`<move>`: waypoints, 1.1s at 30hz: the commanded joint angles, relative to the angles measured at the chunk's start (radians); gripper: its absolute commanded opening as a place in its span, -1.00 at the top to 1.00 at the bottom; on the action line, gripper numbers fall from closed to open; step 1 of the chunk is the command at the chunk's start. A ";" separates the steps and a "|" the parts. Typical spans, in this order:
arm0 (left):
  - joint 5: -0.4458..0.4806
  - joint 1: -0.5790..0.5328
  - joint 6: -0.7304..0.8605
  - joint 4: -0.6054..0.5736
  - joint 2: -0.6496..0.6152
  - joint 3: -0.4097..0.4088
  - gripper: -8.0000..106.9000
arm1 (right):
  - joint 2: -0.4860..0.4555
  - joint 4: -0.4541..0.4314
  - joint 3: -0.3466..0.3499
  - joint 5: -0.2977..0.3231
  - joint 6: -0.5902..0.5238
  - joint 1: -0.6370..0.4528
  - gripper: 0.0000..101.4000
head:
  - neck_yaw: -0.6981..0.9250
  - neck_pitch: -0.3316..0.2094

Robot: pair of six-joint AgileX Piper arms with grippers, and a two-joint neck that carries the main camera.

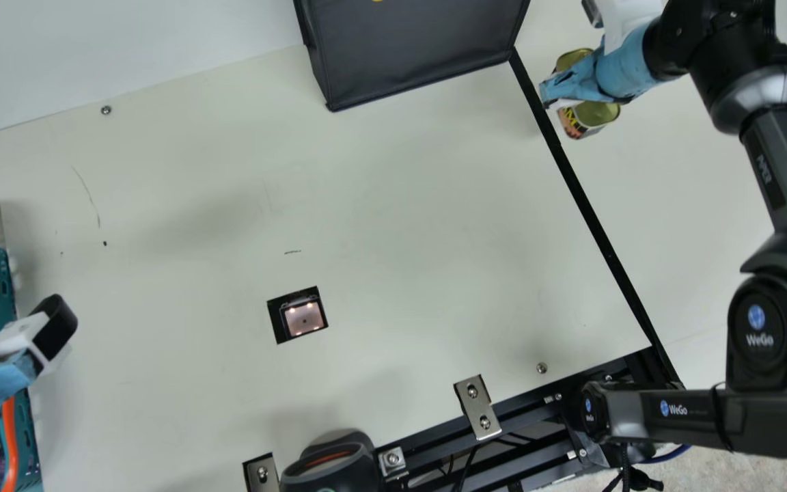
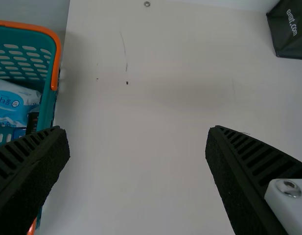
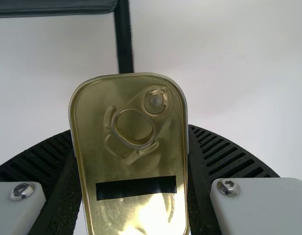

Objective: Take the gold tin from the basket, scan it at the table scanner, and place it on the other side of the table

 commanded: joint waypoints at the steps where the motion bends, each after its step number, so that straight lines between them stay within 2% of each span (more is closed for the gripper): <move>1: 0.000 0.000 0.000 0.000 0.000 0.000 -0.71 | 0.035 0.001 -0.036 0.002 -0.020 -0.009 1.00 | -0.002 -0.029; 10: 0.000 0.000 0.000 0.000 0.000 0.000 -0.71 | 0.154 -0.026 -0.170 0.018 -0.027 -0.038 1.00 | -0.002 -0.029; 23: 0.000 0.000 0.000 0.000 0.000 0.000 -0.71 | 0.317 -0.070 -0.380 0.072 0.058 -0.055 1.00 | -0.002 -0.029; 33: 0.000 0.000 0.000 0.000 0.000 0.000 -0.71 | 0.425 -0.071 -0.509 0.097 0.083 -0.051 1.00 | -0.002 -0.029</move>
